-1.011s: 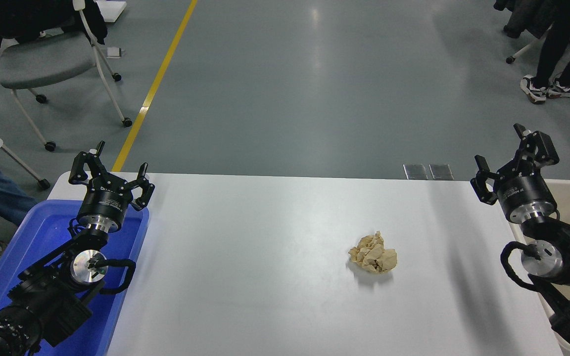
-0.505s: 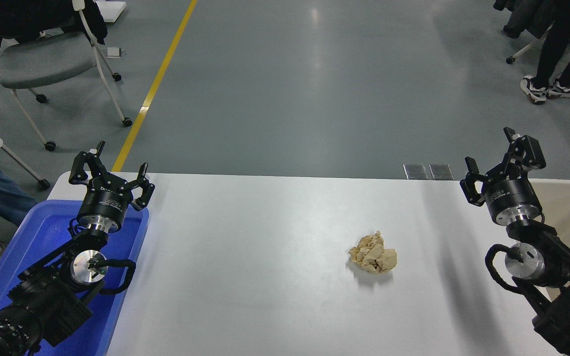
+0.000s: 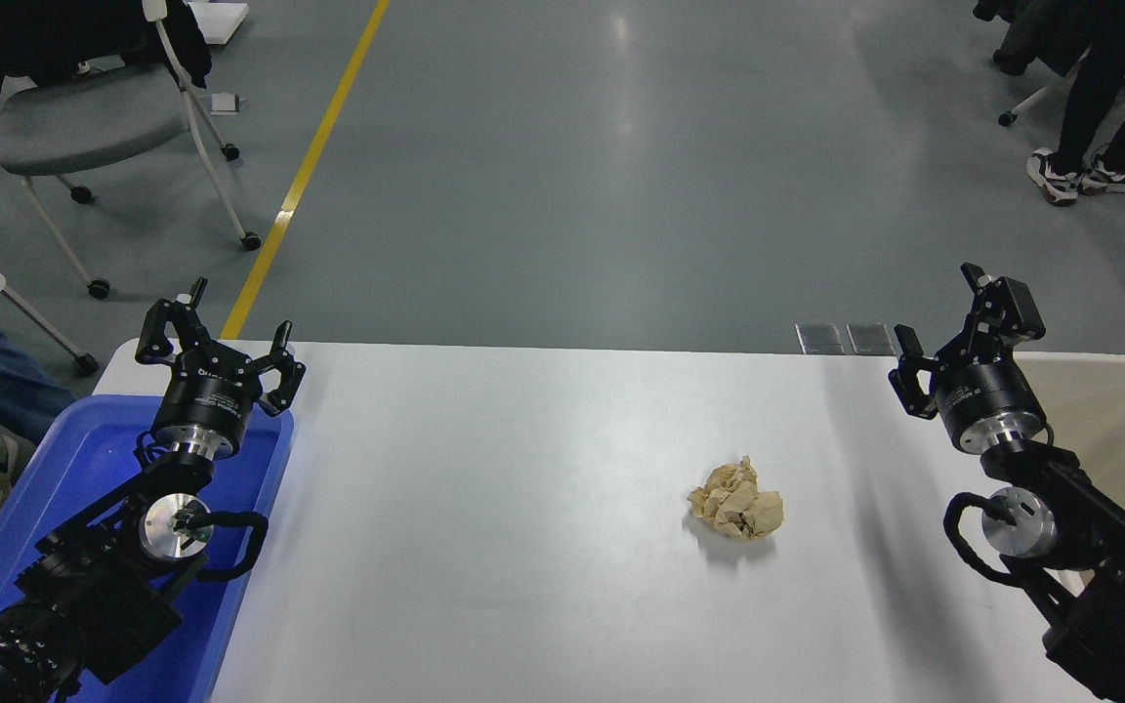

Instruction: Dispose of the paper cup in the dustbin

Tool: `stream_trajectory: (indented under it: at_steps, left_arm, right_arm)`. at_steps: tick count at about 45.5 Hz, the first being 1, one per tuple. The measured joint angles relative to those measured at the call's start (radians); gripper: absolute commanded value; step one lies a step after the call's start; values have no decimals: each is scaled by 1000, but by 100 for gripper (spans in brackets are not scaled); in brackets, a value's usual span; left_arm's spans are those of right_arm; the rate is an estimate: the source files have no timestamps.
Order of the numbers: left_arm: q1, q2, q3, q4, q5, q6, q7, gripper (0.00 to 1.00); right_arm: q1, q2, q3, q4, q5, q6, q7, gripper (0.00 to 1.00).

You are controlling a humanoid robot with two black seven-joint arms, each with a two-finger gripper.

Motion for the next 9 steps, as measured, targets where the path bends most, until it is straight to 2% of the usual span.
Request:
stream_trajectory:
  at_steps: [9]
  left_arm:
    - [0, 0, 1, 0, 0, 0, 0, 100]
  right_arm:
    - [3, 5, -13, -13, 6, 3, -1, 99]
